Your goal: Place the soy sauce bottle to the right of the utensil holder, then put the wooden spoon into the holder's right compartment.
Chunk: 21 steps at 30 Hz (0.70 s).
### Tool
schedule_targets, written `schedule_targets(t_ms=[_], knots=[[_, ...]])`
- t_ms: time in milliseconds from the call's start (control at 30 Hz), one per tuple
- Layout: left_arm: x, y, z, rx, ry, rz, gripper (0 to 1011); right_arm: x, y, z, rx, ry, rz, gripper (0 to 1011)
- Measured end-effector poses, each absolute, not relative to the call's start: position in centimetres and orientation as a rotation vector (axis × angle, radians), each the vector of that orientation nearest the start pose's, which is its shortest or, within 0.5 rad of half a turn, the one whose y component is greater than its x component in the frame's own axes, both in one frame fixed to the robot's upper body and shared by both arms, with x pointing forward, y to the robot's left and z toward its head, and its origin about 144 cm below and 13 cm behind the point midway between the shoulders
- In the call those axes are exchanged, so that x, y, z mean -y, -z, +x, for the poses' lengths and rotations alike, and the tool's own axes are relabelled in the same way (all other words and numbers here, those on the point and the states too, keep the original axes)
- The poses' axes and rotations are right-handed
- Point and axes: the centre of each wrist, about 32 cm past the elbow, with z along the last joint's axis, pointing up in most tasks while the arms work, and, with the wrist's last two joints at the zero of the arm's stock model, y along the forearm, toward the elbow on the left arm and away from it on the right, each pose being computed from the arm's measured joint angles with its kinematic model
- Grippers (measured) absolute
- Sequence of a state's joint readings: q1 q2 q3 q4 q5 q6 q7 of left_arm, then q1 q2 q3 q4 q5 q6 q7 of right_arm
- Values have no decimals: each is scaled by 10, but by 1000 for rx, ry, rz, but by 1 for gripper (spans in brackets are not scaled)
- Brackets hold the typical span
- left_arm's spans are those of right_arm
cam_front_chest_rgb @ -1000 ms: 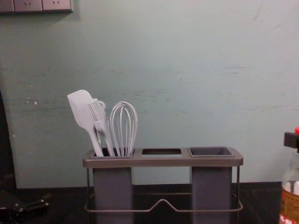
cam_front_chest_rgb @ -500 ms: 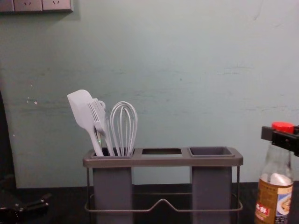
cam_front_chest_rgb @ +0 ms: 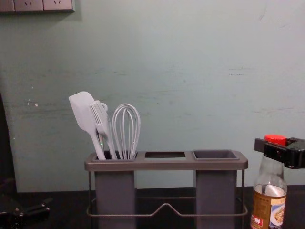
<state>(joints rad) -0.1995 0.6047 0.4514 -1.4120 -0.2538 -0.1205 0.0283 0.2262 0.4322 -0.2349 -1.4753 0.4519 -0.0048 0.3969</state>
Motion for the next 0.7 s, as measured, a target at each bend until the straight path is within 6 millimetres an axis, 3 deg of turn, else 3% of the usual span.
schedule_targets(t_ms=[700], knots=[[-310, -1140, 489, 285, -1248, 304, 1005, 293, -1183, 517, 38, 1009, 22, 390]])
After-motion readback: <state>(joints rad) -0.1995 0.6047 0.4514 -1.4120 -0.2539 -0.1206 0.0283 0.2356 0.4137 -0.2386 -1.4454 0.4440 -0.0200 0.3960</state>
